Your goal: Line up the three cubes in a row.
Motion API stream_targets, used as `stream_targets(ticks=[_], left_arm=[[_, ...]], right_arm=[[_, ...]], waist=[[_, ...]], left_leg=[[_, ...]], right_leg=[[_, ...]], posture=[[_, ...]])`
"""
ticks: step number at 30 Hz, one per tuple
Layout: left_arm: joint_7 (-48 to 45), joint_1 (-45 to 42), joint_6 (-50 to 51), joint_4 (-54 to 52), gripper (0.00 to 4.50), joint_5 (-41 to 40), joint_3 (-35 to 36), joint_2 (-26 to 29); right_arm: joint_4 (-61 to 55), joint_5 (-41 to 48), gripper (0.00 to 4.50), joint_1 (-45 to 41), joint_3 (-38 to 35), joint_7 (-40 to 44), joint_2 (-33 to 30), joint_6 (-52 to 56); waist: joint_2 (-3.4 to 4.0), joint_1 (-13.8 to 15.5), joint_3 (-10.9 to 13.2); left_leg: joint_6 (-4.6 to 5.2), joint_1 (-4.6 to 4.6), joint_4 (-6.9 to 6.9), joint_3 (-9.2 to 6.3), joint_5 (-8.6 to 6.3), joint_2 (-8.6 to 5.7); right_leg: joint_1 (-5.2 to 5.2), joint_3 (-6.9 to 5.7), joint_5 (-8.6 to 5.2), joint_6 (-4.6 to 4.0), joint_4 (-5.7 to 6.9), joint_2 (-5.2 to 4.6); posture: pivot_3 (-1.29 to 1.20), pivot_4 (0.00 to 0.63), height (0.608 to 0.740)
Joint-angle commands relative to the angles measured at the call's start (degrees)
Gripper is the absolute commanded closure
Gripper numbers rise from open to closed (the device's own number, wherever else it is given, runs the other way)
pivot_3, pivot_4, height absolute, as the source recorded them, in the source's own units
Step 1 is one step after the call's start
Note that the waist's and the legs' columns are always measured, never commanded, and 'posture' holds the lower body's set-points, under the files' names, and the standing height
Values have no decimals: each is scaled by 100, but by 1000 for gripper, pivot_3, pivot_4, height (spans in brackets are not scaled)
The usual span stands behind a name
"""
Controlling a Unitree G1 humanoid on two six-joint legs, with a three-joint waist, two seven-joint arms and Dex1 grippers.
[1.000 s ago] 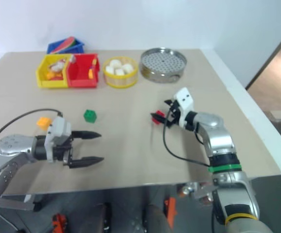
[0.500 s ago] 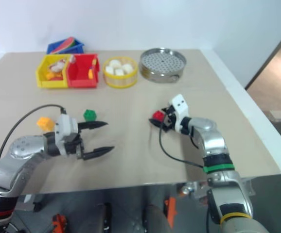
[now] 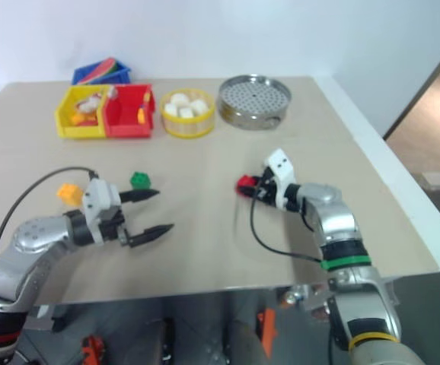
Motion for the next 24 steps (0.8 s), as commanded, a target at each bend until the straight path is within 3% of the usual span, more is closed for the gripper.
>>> stream_targets(ticks=[1, 6, 24], left_arm=[[22, 136, 99, -306, 0, -239, 228, 56], [-123, 345, 91, -330, 0, -388, 291, 149], [13, 514, 48, -537, 0, -327, 228, 196]], right_arm=[[-854, 243, 3261, -127, 364, 824, -159, 186], [-1278, 275, 3261, -52, 891, 1599, -307, 164], [692, -329, 3261, -548, 956, 2123, -5, -1536]], waist=[[-1, 6, -1], [-1, 11, 0], [-1, 12, 0]], left_leg=[[0, 0, 0, -3, 0, 6], [-1, 1, 4, -5, 0, 17], [-2, 1, 17, 0, -1, 33]], right_leg=[[1, -5, -1, -2, 0, 5], [2, -10, 2, -13, 0, 14], [1, -6, 11, -25, -1, 33]], posture=[[0, 150, 740], [0, 150, 740], [0, 150, 740]])
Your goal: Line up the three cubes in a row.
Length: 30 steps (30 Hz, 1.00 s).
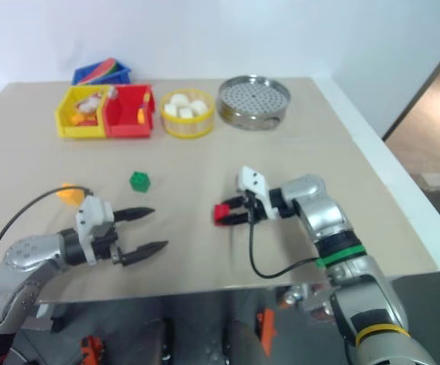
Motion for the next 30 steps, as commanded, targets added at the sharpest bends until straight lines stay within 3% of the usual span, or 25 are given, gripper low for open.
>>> stream_targets(ticks=[1, 10, 12, 18, 22, 30], left_arm=[[-5, -5, -57, -197, 0, -15, 85, 51], [64, -69, -4, -238, 0, -8, 17, 24], [76, -65, 3, -245, 0, -6, 18, 26], [121, -62, 21, -252, 0, 18, 15, 30], [466, -100, 146, -214, 0, 74, 143, -23], [2364, -826, 761, -118, 0, 135, 807, -711]], right_arm=[[138, -37, 3261, -320, -39, 218, 19, -305], [1076, -249, 3261, -690, -50, 494, 187, -859], [1211, -305, 2166, -707, -47, 533, 210, -978], [1470, -431, 104, -713, -83, 564, 253, -1452], [1077, -233, 14, -695, -256, 666, 130, -1081], [-540, 288, 14, -362, -803, 98, -89, -69]], waist=[[0, -2, 0], [1, -1, 0], [1, -1, 0], [1, -1, 0], [2, -1, 1], [0, 6, 0]], left_leg=[[0, 0, 0, 0, 0, 1], [0, 2, 1, 2, 0, 6], [0, 2, 0, 3, 0, 5], [0, 2, 0, 1, 0, 7], [0, 2, 0, 2, 0, 7], [0, 2, 1, -4, 0, 9]], right_leg=[[0, 0, 1, -1, 0, 1], [-1, 0, 5, -7, 0, 5], [-2, 1, 4, -6, 0, 5], [-2, 1, 4, -8, 0, 7], [-2, 2, 5, -7, 0, 6], [2, -3, 6, -6, 2, 9]], posture=[[0, 150, 740], [0, 150, 740], [0, 150, 740], [0, 150, 740], [0, 150, 740], [0, 150, 740]])
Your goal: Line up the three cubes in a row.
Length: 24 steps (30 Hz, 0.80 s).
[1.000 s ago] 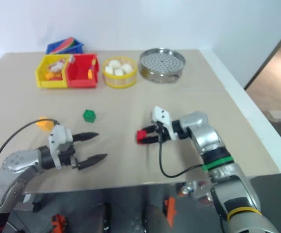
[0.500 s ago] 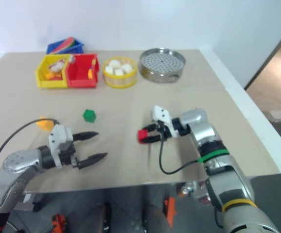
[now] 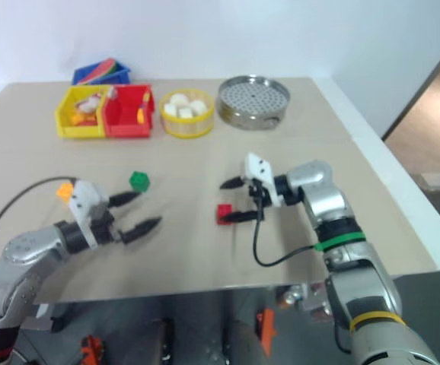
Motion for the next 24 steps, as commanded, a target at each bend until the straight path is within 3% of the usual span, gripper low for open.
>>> stream_targets(ticks=[1, 8, 15, 24], left_arm=[[678, -343, 104, -53, 0, 187, 233, -169], [1670, -1020, 356, 738, 0, 1032, -145, -560], [1520, -1051, 437, 998, 0, 1268, -524, -643], [1664, -1238, 351, 1432, 0, 1454, -417, -765]], right_arm=[[-619, 220, 14, 154, -214, -146, -138, 294], [-938, 380, 14, 358, -230, -224, -210, 374], [-872, 281, 14, 388, -201, -390, -218, 126], [-942, 649, 14, 315, -412, -674, -118, 587]], waist=[[-1, 0, -1], [-1, -6, 0], [-1, -4, 0], [-1, -2, -1]], left_leg=[[0, 1, 0, 1, 0, 0], [-1, 1, 5, 4, 1, -5], [-2, 1, 3, 3, 0, -3], [-2, 1, 4, 4, 1, -4]], right_leg=[[1, 1, 0, 0, 0, 0], [3, 6, 5, 9, -1, -1], [2, 7, 5, 7, -1, 3], [2, 8, 8, 6, -1, 2]], posture=[[0, 150, 740], [0, 150, 740], [0, 150, 740], [0, 150, 740]])
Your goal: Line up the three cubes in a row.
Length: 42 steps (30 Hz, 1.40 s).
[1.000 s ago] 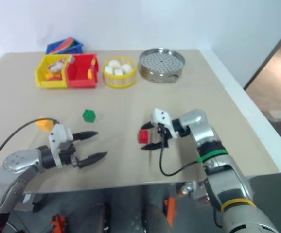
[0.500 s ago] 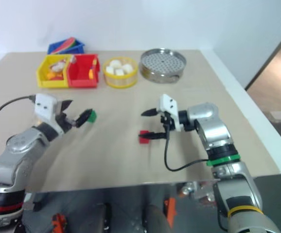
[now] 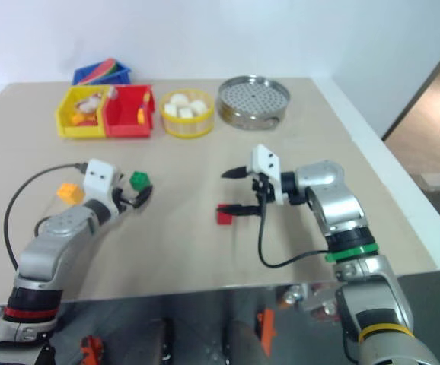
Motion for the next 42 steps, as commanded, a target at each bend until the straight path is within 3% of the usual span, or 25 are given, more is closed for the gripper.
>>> stream_targets(ticks=[1, 13, 14, 22, 27, 34, 42], left_arm=[[6, -149, -159, -28, 0, 100, 117, 1], [-93, -375, -149, 507, 0, 218, 11, -233], [-107, -404, -111, 577, 532, 211, 16, -253], [-119, -540, -220, 794, 3173, 329, 54, -299], [-381, -506, -280, 620, 3197, 289, 12, -220], [-2402, -193, -477, -389, 3197, -462, -493, 314], [-3708, -214, -586, -193, 3197, -458, -1238, 814]], right_arm=[[-228, 313, 14, -129, -347, -235, 91, 271], [-263, 530, 14, -238, -557, -798, 385, 598], [-246, 542, 0, -253, -567, -835, 395, 610], [-208, 507, 0, -278, -561, -931, 377, 539], [-216, 499, 0, -280, -553, -936, 349, 512], [-216, 482, 0, -323, -533, -865, 281, 473], [-147, 426, 0, -333, -501, -807, 222, 397]], waist=[[0, 0, 0], [0, 0, 0], [0, 0, 0], [0, -1, 0], [0, -1, 0], [0, -2, 0], [1, -5, 0]], left_leg=[[0, 0, 0, 0, 0, 0], [0, 0, 0, 0, 0, 1], [0, 0, 0, -1, 0, 1], [0, -1, -1, -1, 0, 1], [0, 0, -1, -1, 0, 1], [-1, -3, -6, 1, -1, 1], [0, -1, -5, 0, 0, 2]], right_leg=[[0, 0, 0, 0, 0, 0], [-1, 1, 1, 1, 0, 2], [-1, 0, 2, 0, 0, 3], [-1, 1, 2, 0, 0, 4], [-1, 1, 2, 0, 0, 4], [-3, 1, 0, -1, -2, 2], [-6, 1, 1, -5, -2, 5]], posture=[[0, 150, 740], [0, 150, 740], [0, 150, 740], [0, 150, 740], [0, 150, 740], [0, 150, 740], [0, 150, 740]])
